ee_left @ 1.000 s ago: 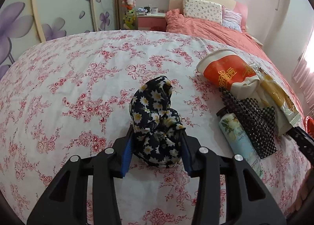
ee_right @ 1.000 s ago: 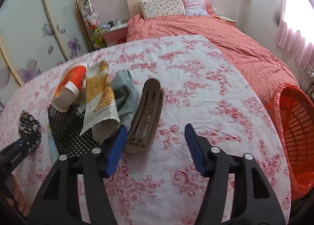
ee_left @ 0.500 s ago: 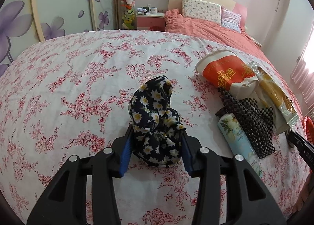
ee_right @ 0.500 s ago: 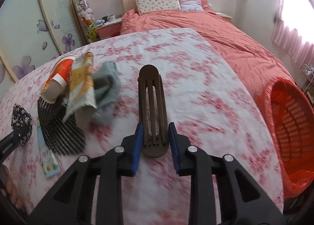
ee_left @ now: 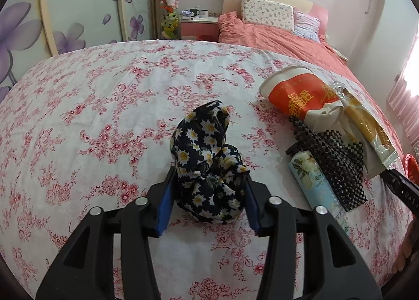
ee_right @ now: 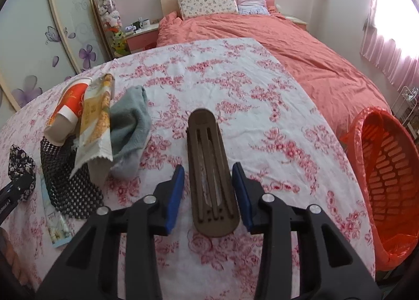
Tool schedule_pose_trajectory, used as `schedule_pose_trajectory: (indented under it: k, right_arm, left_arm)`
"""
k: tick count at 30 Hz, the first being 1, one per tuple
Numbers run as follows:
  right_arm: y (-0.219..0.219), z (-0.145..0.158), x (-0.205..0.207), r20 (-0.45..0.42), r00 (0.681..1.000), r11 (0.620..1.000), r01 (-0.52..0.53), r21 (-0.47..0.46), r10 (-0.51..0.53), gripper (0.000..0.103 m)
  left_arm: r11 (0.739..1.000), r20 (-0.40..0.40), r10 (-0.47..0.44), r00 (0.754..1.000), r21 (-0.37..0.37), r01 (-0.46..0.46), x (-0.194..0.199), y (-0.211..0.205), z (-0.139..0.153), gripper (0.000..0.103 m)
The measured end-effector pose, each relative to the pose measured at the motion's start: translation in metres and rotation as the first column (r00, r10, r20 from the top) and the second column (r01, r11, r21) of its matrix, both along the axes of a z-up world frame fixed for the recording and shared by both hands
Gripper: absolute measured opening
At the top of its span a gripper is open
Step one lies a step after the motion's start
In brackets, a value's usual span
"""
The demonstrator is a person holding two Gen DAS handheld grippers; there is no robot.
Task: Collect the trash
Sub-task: 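Grasp the daisy-print cloth with the left tool while the right grasps the brown slipper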
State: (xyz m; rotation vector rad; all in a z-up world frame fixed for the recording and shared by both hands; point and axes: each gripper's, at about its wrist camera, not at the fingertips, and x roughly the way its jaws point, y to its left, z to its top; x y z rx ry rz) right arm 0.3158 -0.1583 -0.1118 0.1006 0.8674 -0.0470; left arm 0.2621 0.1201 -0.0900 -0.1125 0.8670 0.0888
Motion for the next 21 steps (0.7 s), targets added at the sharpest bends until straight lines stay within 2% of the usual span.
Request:
schedule_pose_trajectory:
  k: [5,6,7,10,14,21]
  right_arm:
    - [0.001,0.000,0.004,-0.004,1.000,1.000,-0.011,-0.021,0.011,0.033]
    - [0.000,0.000,0.003,-0.003,1.000,1.000,-0.016,-0.017,0.016,0.033]
    - [-0.001,0.000,0.002,-0.002,1.000,1.000,-0.019,-0.012,0.019,0.032]
    - [-0.002,0.001,-0.003,0.005,1.000,1.000,-0.023,-0.001,0.023,0.032]
    - [-0.002,0.008,-0.011,0.029,0.999,1.000,-0.029,0.007,0.029,0.032]
    - [-0.003,0.030,-0.029,0.083,0.996,0.999,-0.046,0.014,0.044,0.032]
  left_arm:
    - [1.000,-0.001,-0.013,1.000,0.002,0.013,0.005,0.001,0.001,0.049]
    - [1.000,0.002,-0.015,1.000,-0.002,0.015,0.006,0.002,0.001,0.046]
    - [1.000,0.003,-0.020,1.000,-0.009,0.020,0.007,0.002,0.001,0.037]
    - [0.999,0.009,-0.030,0.999,-0.011,0.031,0.008,0.001,0.004,0.029]
    - [0.999,0.031,-0.044,0.999,0.000,0.044,0.004,-0.002,0.010,0.024]
    - [0.997,0.066,-0.071,0.995,0.009,0.070,-0.002,-0.011,0.025,0.022]
